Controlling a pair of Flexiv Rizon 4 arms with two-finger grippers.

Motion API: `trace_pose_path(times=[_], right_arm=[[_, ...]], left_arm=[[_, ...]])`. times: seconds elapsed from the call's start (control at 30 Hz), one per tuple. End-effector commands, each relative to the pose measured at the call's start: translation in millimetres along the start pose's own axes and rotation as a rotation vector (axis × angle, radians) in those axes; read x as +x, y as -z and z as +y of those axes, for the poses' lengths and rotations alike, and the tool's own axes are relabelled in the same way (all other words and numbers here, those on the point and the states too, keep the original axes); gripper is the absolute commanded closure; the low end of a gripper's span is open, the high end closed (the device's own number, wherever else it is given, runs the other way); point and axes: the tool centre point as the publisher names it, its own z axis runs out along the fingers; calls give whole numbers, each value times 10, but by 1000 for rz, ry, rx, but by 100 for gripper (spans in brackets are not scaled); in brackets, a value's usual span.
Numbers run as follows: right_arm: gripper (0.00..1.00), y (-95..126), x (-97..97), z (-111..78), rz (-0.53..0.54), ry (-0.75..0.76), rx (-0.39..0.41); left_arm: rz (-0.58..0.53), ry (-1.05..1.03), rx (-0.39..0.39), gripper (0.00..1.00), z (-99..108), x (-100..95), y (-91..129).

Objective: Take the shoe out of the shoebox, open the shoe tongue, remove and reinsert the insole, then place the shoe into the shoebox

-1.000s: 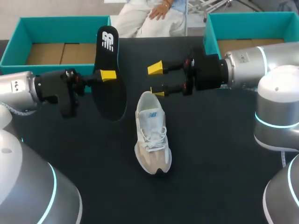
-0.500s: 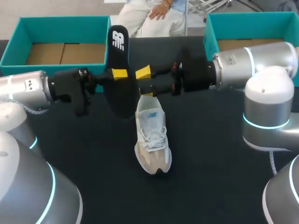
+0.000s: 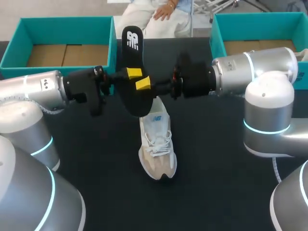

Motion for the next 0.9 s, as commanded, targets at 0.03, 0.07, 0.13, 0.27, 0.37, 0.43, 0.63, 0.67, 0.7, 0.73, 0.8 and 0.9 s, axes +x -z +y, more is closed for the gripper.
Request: trace_pose_path(times=[0.03, 0.07, 0.13, 0.27, 0.37, 0.43, 0.63, 0.67, 0.7, 0.73, 0.8, 0.9], right_arm=[[71, -61, -56, 34, 9, -1, 1], [72, -61, -64, 44, 11, -2, 2], [72, -62, -75, 66, 14, -3, 7], [73, -40, -94, 101, 15, -2, 12], [75, -30, -97, 118, 16, 3, 19], [75, -29, -97, 121, 16, 3, 23], [85, -63, -111, 116, 25, 4, 29], [88, -67, -115, 112, 28, 4, 28], [93, -71, -120, 109, 28, 4, 27], [98, -74, -122, 108, 30, 4, 26], [100, -82, -128, 109, 32, 6, 26], [100, -85, -137, 117, 36, 14, 27]], left_arm=[[-4, 2, 1, 100, -28, 17, -28], [-6, 6, 3, 100, -42, 16, -30], [-15, 20, 6, 100, -63, 10, -34], [-18, 23, 9, 100, -102, -10, -37], [-17, 27, 12, 100, -130, -10, -35], [-19, 32, 11, 100, -141, -7, -37], [-22, 39, -2, 100, -152, -4, -49], [-24, 39, -2, 100, -152, -8, -56], [-26, 40, -2, 100, -152, -12, -61], [-31, 43, -3, 100, -152, -14, -67], [-34, 47, -3, 100, -152, -18, -77], [-33, 60, -2, 100, -159, -14, -90]])
